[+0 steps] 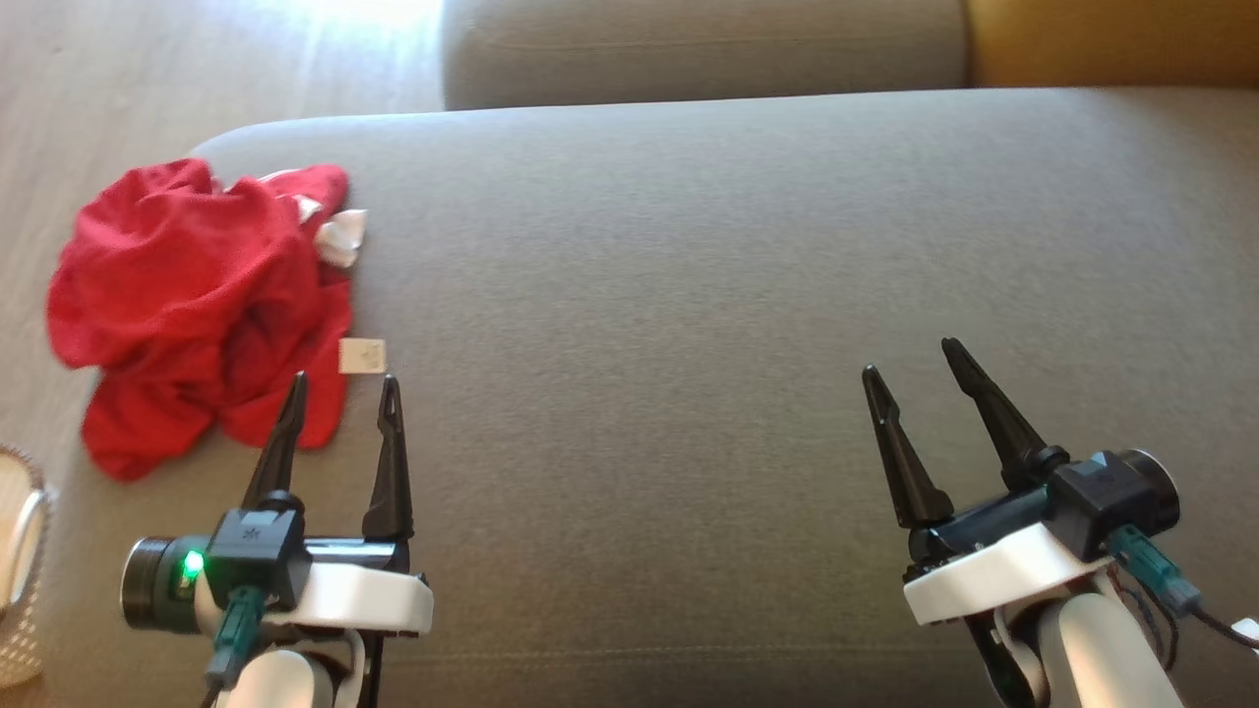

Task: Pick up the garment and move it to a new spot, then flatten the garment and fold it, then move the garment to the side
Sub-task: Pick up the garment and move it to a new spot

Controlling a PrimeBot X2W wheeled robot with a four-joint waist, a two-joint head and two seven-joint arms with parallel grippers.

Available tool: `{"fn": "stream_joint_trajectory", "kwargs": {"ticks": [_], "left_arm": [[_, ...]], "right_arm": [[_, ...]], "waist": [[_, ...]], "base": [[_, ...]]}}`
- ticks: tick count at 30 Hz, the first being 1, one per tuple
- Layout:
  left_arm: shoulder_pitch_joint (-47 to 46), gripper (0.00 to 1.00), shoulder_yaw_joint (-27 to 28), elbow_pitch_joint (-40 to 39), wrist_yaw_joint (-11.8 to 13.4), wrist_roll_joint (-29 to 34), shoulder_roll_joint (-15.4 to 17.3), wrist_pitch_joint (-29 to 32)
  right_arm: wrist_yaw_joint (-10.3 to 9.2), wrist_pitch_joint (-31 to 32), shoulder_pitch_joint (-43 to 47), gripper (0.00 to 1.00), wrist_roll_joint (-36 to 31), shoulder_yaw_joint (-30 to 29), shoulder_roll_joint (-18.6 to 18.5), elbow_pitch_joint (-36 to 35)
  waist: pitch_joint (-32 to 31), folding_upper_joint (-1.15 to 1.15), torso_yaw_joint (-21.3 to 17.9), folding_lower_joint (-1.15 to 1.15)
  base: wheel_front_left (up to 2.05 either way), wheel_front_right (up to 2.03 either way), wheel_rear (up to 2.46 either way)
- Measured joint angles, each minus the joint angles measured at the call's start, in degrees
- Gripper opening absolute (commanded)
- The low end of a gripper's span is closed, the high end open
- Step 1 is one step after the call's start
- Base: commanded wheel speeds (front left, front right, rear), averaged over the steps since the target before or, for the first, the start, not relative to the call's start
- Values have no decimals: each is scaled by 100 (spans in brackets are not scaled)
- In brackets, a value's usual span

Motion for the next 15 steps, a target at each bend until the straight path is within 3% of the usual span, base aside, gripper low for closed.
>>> {"fn": "stream_joint_trajectory", "kwargs": {"ticks": [15], "left_arm": [[113, 100, 230, 56, -54, -10, -110, 0]], "right_arm": [[0, 1, 133, 100, -56, 109, -1, 54]], "waist": [[-155, 0, 1023, 0]], "base": [[0, 0, 0]]}}
